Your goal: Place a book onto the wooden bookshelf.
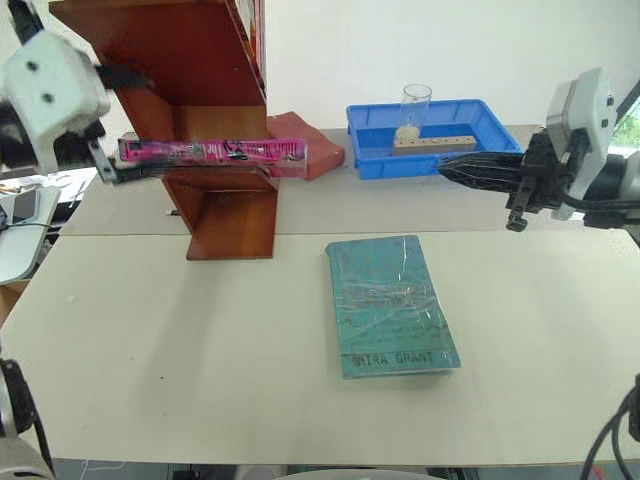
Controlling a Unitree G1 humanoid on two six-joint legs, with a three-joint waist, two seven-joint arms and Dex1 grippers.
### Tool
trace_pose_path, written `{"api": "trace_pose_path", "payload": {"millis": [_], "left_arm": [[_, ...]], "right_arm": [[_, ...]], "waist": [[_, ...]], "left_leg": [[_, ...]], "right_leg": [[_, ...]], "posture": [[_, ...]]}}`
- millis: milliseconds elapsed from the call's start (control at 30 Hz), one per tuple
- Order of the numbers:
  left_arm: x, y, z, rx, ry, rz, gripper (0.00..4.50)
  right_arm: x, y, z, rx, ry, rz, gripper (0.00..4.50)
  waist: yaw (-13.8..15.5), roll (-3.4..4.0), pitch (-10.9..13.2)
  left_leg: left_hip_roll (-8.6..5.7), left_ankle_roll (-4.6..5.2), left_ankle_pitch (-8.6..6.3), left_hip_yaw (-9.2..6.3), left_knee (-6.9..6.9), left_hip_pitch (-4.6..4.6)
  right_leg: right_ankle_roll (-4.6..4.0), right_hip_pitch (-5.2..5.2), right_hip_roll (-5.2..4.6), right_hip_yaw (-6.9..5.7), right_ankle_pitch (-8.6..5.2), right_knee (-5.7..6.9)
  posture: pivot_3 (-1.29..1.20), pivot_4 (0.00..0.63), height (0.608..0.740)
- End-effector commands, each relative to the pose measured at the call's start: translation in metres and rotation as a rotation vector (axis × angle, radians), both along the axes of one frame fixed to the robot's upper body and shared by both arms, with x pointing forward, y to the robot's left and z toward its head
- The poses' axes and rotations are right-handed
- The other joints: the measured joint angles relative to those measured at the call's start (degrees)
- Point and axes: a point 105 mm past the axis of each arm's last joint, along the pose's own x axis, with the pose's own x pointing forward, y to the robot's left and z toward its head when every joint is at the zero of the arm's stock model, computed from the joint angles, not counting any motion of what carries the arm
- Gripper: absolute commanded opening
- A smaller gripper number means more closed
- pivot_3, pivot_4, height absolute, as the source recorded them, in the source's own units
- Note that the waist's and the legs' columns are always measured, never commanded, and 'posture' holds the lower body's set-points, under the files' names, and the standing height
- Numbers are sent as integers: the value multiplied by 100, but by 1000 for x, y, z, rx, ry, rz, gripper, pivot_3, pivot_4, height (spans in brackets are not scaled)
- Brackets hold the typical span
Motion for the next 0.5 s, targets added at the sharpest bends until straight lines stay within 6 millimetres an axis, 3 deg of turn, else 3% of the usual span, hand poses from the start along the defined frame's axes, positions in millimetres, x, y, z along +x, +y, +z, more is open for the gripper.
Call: {"api": "trace_pose_path", "payload": {"millis": [33, 100, 200, 300, 367, 500], "left_arm": [[-18, -17, -28, -96, 137, -54, 4486], [-21, -20, -57, -105, 210, -31, 4486], [-28, -20, -78, -97, 265, -13, 4486], [-39, -8, -132, -29, 378, 33, 4486], [-40, -4, -143, -59, 396, 64, 4486], [-37, -4, -144, -101, 386, 80, 4486]], "right_arm": [[-6, -10, -4, -95, -19, 24, 0], [-10, -12, -12, -115, 17, 33, 0], [-12, -15, -17, -125, 36, 33, 0], [-16, -28, -47, -225, 88, 20, 0], [-16, -32, -55, -230, 99, 13, 0], [-16, -35, -62, -234, 103, 6, 0]], "waist": [[9, -9, 5], [-2, -13, 7], [-5, -20, 8], [-4, -25, 1], [7, -25, 5], [56, -39, 15]], "left_leg": [[0, 0, 0, 1, 2, 8], [4, 0, 0, 3, 0, 7], [8, 0, 0, 3, 0, 8], [11, -1, -1, 5, -6, 14], [10, 5, -9, 21, -6, 29], [11, 4, -8, 21, 0, 16]], "right_leg": [[-2, 5, 0, -1, -1, 1], [-3, 5, 2, 1, -1, 0], [-6, 13, 6, 4, 1, 3], [-13, 10, 9, 5, 5, -13], [-43, 21, -2, 7, 18, -25], [-47, 3, -2, 4, 22, -16]], "posture": [[0, 150, 649], [0, 150, 649], [0, 150, 649], [0, 150, 649], [0, 150, 649], [0, 150, 649]]}}
